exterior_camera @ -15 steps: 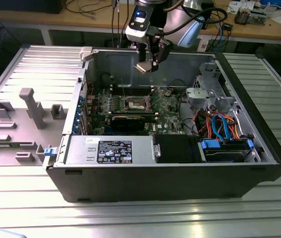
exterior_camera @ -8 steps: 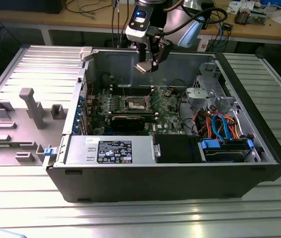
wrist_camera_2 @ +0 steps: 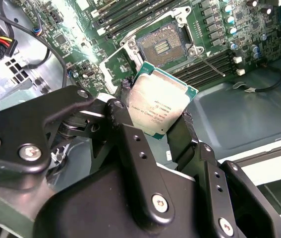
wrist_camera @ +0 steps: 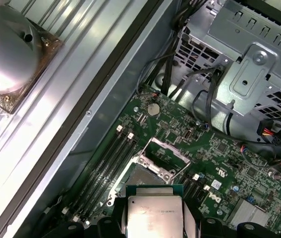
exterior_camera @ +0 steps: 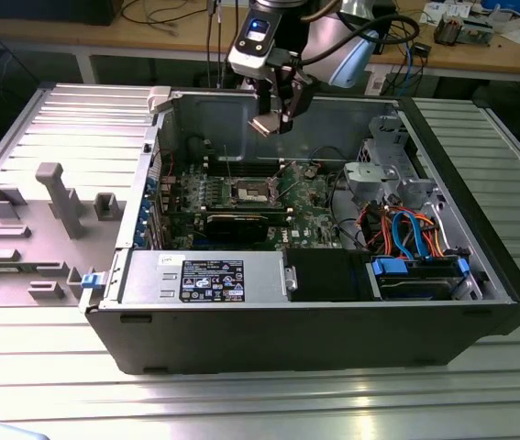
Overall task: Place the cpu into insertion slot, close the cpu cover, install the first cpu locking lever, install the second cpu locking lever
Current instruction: 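Place the cpu into insertion slot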
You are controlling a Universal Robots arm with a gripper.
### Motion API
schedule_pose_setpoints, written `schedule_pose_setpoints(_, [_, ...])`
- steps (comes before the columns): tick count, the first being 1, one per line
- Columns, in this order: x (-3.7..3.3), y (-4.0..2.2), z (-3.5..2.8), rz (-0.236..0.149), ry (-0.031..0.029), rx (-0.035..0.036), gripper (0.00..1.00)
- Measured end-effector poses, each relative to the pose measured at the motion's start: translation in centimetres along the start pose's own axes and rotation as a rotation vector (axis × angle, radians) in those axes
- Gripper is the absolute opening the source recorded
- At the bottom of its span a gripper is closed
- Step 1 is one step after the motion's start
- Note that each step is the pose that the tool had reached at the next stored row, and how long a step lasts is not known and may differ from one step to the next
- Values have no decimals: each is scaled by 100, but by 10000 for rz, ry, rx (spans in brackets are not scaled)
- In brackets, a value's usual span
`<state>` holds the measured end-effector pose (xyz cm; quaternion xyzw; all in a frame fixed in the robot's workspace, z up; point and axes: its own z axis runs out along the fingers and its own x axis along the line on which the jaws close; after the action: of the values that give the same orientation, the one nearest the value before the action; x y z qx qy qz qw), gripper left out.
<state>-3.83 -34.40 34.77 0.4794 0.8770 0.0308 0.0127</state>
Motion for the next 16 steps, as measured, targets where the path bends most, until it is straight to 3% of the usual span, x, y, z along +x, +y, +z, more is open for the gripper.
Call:
schedule_pose_setpoints(11, [0,0,5,503,-125,55,54])
schedule_pose_setpoints(16, [0,-1,7,737,-225,105,54])
